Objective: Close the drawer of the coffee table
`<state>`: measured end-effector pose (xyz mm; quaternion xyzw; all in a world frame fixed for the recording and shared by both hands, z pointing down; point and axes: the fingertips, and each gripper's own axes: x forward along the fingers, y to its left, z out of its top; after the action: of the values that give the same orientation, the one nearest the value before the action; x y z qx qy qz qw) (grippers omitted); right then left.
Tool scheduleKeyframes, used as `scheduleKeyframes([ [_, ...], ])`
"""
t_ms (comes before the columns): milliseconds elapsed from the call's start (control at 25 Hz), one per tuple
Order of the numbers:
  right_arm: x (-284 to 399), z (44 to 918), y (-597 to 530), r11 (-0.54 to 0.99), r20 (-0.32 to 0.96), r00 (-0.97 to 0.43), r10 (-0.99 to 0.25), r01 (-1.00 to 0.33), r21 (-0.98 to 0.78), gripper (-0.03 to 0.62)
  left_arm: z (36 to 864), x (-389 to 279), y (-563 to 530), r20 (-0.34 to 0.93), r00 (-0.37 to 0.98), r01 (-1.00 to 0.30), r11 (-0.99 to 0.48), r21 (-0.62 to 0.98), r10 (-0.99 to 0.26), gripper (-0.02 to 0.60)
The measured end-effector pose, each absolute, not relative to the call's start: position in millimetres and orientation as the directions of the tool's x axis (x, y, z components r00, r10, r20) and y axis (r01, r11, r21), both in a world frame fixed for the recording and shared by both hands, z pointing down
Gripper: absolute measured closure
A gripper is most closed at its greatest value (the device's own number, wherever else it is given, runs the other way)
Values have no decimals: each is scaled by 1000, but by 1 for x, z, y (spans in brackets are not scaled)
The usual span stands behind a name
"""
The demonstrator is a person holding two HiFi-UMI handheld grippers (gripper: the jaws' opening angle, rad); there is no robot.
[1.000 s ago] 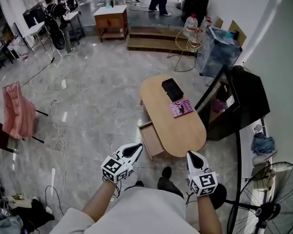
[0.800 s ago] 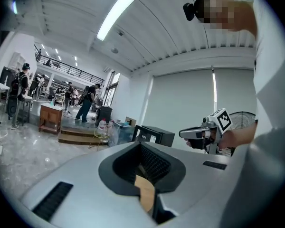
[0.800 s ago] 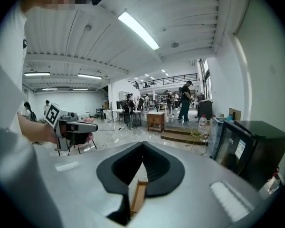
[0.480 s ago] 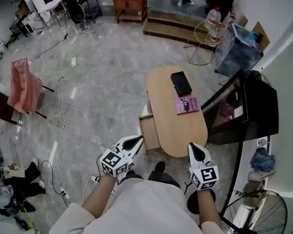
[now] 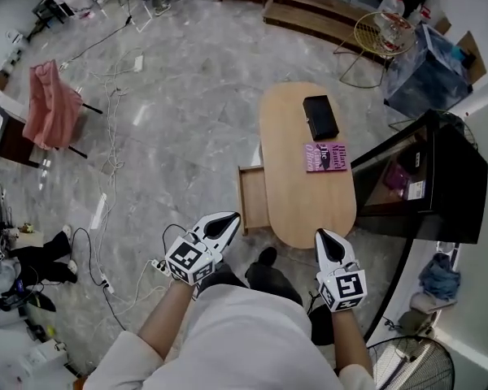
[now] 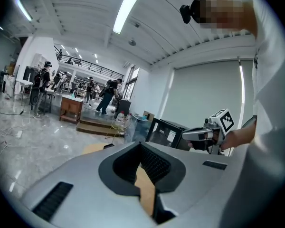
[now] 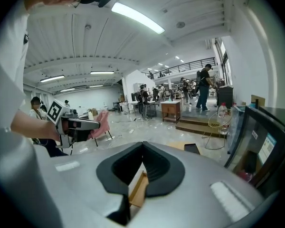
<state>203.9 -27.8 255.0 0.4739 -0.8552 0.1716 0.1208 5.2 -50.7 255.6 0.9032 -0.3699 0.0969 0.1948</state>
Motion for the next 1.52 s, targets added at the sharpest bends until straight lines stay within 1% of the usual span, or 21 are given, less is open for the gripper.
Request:
scheduleKeyframes([
  [360,190,300,-33,520,410,-565,-716,-824,-227,583,298,6,-47,387,684,-729,-607,316,-619,575],
  [600,177,333,-48,523,431,-570,-700,-819,-235,583,338,-3,-67,409,685,-727,-603,328,-603,575],
  [1080,124,401,-69,453,532,-512,-674,-856,-251,583,430,-43,-93,490,717,-691,-598,406,-496,575],
  [1360,116,466,-66,381,575,-489,-655,-872,-307,583,491,-45,-99,523,724,-684,-571,455,-450,575],
  [1520,110,511,-71,377,596,-491,-635,-871,-316,583,537,-40,-110,532,724,-684,-559,469,-439,575],
])
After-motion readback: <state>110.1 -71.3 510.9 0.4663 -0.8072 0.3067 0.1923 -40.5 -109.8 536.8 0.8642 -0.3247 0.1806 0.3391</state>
